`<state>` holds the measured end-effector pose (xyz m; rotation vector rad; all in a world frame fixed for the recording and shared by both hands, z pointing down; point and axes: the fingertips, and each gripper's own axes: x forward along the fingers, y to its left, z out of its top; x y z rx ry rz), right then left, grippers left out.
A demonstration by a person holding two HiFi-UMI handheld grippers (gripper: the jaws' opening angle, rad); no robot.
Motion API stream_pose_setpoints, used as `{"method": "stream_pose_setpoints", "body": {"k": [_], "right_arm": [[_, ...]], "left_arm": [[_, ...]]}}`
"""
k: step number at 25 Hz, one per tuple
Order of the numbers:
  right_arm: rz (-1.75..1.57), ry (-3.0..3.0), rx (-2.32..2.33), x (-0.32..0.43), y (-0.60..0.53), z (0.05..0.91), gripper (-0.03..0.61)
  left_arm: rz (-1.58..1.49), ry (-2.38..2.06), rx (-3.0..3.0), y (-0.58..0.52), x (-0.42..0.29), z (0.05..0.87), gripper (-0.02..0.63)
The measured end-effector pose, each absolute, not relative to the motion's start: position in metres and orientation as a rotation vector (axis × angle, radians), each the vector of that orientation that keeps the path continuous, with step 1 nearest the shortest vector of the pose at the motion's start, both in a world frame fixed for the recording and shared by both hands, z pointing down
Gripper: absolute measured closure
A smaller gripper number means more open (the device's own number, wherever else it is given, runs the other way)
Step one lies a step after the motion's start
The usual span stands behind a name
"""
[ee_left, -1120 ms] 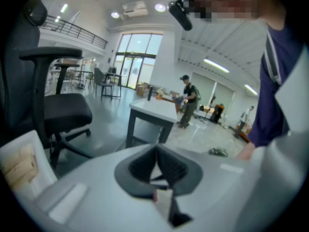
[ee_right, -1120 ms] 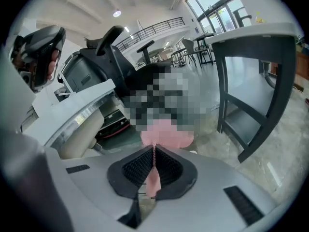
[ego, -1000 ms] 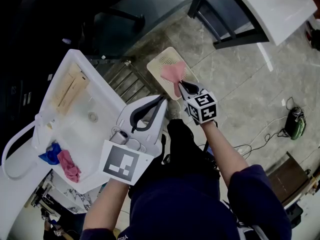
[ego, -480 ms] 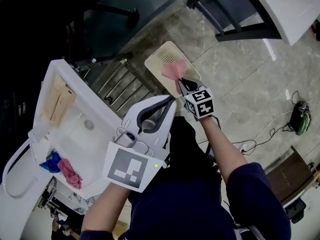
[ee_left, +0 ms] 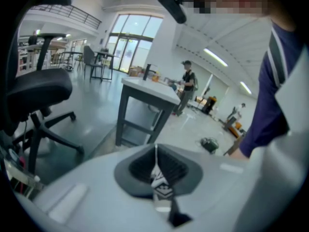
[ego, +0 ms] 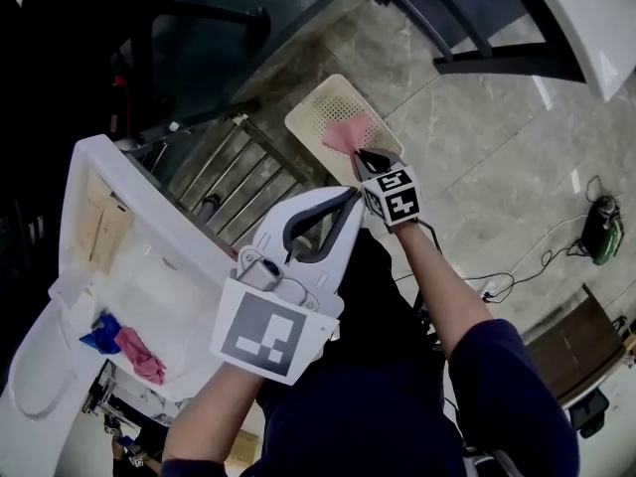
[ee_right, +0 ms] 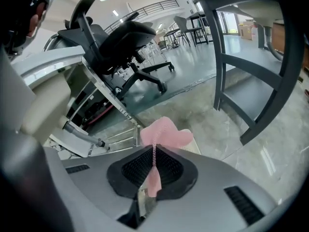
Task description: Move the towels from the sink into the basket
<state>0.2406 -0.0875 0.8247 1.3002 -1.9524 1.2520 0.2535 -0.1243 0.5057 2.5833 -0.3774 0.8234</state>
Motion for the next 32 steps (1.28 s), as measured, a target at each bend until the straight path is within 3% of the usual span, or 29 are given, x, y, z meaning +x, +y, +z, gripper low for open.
{"method": "stream_pose_setpoints", "body": {"k": [8,20,32], "right_arm": [[1.289,-1.907,1.250,0.229,-0.083,0.848,0.549],[1.293,-1.907,1.300,0.240,-0.069,0.800,0.518],[1.114,-2.180,1.421,0.253,-0.088,0.585,0.552]], "left_arm": [[0.803,-0.381,2.570,-0.130,0.250,0.512,0.606],[0.767,-0.434,2.513,-0.124,0.241,0.488,0.606],[0.630,-0.598,2.540,-0.118,0.192,0.409,0.606]]}}
